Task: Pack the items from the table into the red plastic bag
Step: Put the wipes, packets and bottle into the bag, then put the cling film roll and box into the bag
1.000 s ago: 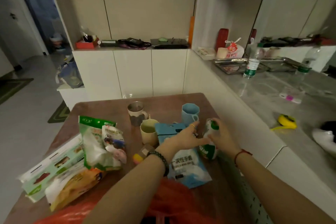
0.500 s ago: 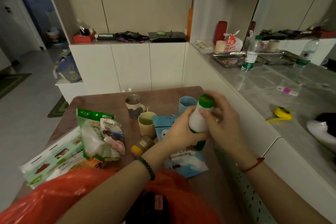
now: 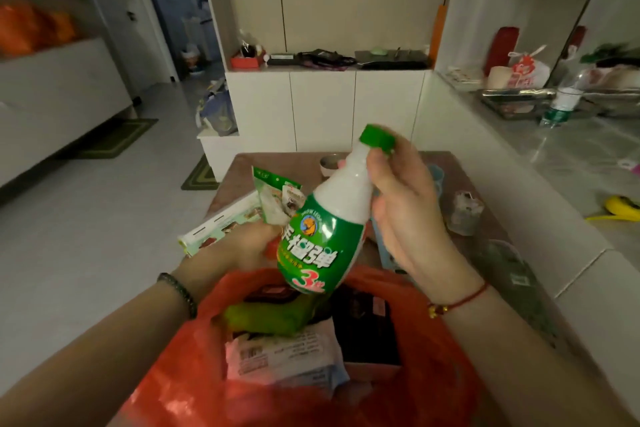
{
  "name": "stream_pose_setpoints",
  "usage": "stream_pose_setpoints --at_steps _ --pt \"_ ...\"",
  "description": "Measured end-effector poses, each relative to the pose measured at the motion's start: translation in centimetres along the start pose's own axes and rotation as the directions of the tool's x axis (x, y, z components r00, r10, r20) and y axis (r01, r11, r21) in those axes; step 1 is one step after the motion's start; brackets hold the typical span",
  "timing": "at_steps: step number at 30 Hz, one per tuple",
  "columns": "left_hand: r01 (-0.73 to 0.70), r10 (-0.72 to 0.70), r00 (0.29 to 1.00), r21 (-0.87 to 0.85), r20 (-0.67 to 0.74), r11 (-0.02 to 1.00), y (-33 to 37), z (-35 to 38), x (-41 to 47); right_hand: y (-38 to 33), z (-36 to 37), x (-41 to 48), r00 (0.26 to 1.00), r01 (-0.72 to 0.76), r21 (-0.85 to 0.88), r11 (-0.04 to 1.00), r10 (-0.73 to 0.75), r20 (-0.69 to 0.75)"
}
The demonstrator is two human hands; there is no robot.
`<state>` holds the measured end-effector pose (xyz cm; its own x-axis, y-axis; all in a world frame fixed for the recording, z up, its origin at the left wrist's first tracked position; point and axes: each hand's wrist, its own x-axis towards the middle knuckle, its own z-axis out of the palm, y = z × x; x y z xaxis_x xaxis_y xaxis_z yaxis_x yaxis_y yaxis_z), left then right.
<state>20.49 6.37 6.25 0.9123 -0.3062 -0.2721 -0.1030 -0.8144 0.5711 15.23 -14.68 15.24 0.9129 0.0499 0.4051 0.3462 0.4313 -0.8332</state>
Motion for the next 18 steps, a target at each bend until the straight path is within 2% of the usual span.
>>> stream_pose_setpoints --at_steps 1,3,6,8,12,14,16,18 --pt "0.014 -0.008 0.998 0.093 -0.065 0.996 -0.4 -0.1 -0.5 1.5 0.2 -0.8 0.999 -0.014 -0.056 0.998 0.017 0.045" --pt "-0.068 0.099 0.982 0.186 -0.161 0.980 -0.5 -0.2 -1.1 4.1 0.3 -2.8 0.983 -0.043 -0.263 0.964 0.088 0.161" --pt "-0.184 0.174 0.968 -0.045 -0.179 0.982 0.4 0.2 -2.4 6.7 -0.6 -5.7 0.915 -0.080 -0.511 0.856 0.267 0.303" --pt "-0.197 0.173 0.967 -0.114 -0.186 0.974 1.0 0.6 -2.6 7.5 -1.6 -7.3 0.849 -0.078 -0.612 0.787 0.375 0.373" --pt "-0.226 0.187 0.968 -0.264 -0.166 0.938 2.9 1.2 -2.9 7.5 -3.4 -9.7 0.685 -0.093 -0.767 0.634 0.600 0.413" --pt "-0.212 0.166 0.972 -0.315 -0.166 0.925 3.2 1.3 -2.7 7.7 -4.0 -11.0 0.595 -0.030 -0.850 0.527 0.692 0.408" --pt "-0.204 0.152 0.974 -0.352 -0.168 0.914 3.4 1.3 -2.8 8.1 -4.2 -12.2 0.501 0.154 -0.913 0.377 0.767 0.401" --pt "-0.203 0.151 0.975 -0.391 -0.160 0.898 3.5 1.2 -3.0 8.9 -5.0 -13.1 0.481 0.283 -0.917 0.281 0.785 0.389"
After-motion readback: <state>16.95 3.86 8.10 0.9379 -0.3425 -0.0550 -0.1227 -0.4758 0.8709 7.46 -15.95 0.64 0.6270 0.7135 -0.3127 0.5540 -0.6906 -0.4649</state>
